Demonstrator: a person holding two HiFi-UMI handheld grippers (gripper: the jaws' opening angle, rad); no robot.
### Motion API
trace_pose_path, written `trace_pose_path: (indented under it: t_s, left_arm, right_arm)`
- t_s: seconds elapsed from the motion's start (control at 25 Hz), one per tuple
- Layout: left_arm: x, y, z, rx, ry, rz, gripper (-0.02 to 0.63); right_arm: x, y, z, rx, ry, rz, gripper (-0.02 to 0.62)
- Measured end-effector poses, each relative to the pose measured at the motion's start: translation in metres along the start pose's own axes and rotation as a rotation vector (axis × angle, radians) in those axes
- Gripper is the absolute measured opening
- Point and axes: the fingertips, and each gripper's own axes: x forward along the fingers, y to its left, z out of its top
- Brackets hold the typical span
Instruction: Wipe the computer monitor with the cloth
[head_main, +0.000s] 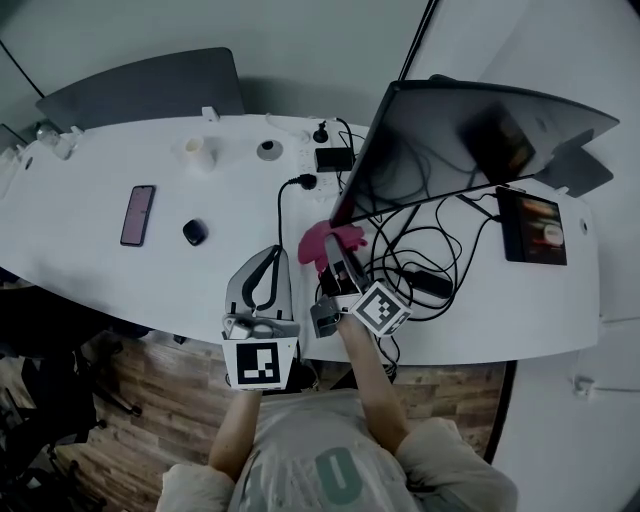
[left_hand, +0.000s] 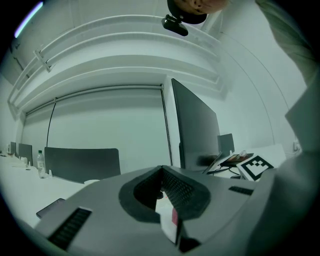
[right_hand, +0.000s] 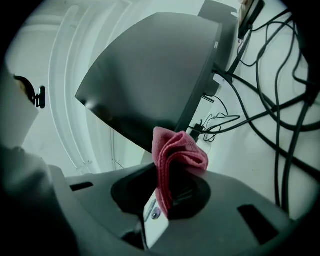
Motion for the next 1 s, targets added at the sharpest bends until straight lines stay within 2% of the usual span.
trace_pose_path:
  t_s: [0.2, 0.36, 0.48, 0.6, 0.72, 1.0]
  left_arm:
    - [-0.002, 0.001, 0.017, -0.030, 0.035, -0.019, 0.014]
    - [-0.005, 0.010, 0.027, -0.047, 0.067, -0.008, 0.014]
    - [-0.006, 0.029, 0.038, -0.065, 0.041, 0.039, 0.014]
    - [-0.006, 0.042, 0.039, -0.064, 0.042, 0.068, 0.014]
    - [-0.002, 0.048, 0.033, -0.042, 0.056, 0.077, 0.014]
    - [0.006, 0.043, 0.036, -0.070, 0.041, 0.074, 0.014]
  right_arm:
    - [-0.016, 0.002, -0.024, -0.080, 0.117, -0.096, 0.051]
    - [-0.020, 0.025, -0.045, -0.142, 0.209, -0.093, 0.051]
    - [-0.001, 0.040, -0.040, -0.170, 0.202, -0.081, 0.051]
    - [0.014, 0.043, -0.026, -0.203, 0.174, -0.105, 0.051]
    - [0.024, 0.041, -0.014, -0.222, 0.161, -0.122, 0.051]
    - [0.024, 0.034, -0.009, -0.259, 0.154, -0.164, 0.051]
